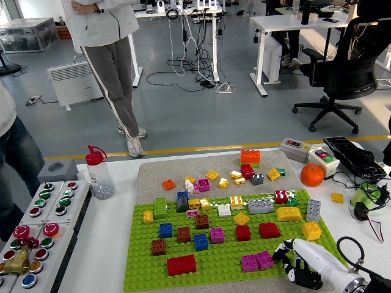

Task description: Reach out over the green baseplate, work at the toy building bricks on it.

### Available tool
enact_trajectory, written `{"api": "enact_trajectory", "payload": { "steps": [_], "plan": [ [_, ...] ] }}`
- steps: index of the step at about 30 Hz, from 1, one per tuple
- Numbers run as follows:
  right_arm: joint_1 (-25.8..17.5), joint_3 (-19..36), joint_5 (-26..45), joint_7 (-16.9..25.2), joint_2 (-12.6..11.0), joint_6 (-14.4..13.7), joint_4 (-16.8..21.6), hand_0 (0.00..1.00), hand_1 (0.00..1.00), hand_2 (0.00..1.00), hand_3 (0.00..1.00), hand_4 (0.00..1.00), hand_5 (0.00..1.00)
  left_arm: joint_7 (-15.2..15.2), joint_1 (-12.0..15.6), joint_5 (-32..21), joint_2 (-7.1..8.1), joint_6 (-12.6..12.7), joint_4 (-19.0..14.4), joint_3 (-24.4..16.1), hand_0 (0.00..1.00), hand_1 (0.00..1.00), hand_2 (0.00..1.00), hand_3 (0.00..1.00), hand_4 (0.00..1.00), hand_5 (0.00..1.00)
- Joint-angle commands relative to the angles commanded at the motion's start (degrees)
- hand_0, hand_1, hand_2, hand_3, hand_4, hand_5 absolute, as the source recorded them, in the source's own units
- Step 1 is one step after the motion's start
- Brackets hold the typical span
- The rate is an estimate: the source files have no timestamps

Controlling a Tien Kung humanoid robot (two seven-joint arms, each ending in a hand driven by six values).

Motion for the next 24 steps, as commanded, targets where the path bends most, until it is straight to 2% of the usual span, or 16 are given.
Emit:
{"api": "enact_trajectory", "payload": {
  "steps": [24],
  "plan": [
    [0.38, -0.46, 0.10, 0.16, -0.04, 0.46, 1.13, 0.168, 0.275, 0.601, 0.558, 0.204, 0.064, -0.22, -0.31, -0.52, 0.00, 0.01, 0.00, 0.09, 0.667, 0.614, 0.563, 0.462, 0.240, 0.998]
  ]
}}
